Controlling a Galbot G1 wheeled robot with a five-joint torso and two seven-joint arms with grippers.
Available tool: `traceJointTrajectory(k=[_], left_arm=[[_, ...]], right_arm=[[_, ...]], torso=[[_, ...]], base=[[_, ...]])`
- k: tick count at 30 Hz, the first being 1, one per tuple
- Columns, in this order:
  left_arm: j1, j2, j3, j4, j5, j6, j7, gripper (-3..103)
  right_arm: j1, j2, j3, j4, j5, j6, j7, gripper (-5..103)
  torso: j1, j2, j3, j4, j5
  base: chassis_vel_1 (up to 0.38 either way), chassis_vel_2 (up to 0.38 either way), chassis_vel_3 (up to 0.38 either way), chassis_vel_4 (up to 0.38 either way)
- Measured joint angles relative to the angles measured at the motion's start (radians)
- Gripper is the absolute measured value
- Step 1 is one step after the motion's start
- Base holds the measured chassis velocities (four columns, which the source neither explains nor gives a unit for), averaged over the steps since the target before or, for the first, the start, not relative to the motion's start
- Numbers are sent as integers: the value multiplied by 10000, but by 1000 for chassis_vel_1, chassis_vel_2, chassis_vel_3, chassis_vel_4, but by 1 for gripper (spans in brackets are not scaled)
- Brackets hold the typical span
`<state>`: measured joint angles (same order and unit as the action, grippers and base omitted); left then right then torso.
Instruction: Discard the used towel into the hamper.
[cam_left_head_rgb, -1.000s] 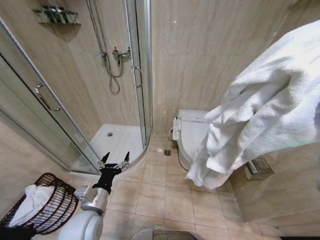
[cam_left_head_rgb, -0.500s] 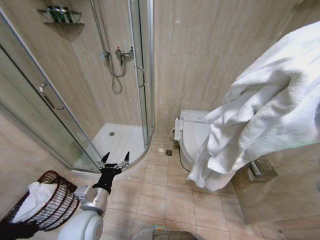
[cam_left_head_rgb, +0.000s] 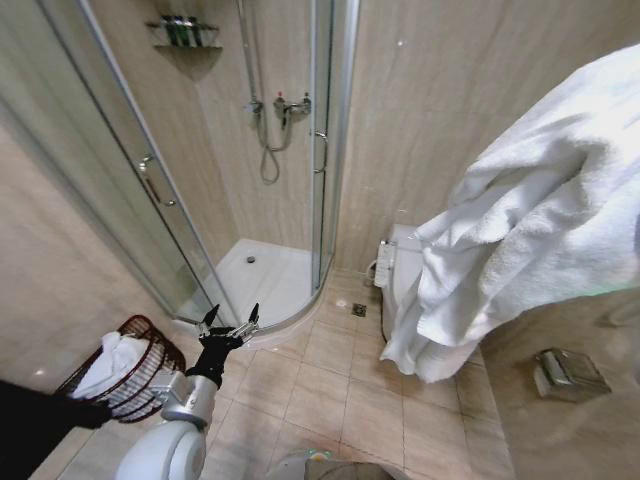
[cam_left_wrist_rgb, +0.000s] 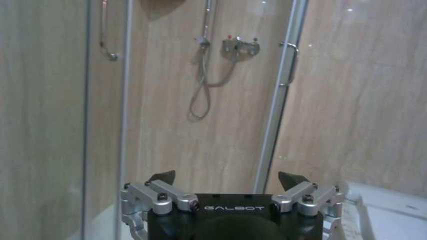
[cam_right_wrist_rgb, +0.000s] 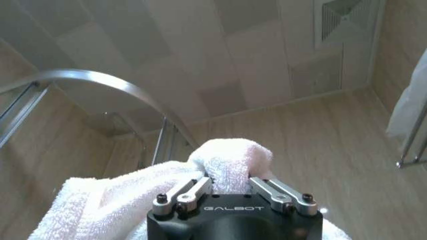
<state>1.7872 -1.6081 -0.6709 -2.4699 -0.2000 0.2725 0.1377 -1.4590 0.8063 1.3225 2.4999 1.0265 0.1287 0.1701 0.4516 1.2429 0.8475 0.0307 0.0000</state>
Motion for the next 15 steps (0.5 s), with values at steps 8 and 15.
traceJointTrajectory(k=[8, 15], left_arm=[[0, 0, 0, 0, 0, 0, 0, 100], [0, 0, 0, 0, 0, 0, 0, 100]], right_arm=[[34, 71, -22, 0, 67, -20, 46, 13], [16, 193, -53, 0, 114, -70, -12, 13]], torso=[[-4, -8, -4, 0, 0], [-5, -13, -6, -2, 0]], base=[[65, 60, 73, 70], [72, 68, 72, 80]])
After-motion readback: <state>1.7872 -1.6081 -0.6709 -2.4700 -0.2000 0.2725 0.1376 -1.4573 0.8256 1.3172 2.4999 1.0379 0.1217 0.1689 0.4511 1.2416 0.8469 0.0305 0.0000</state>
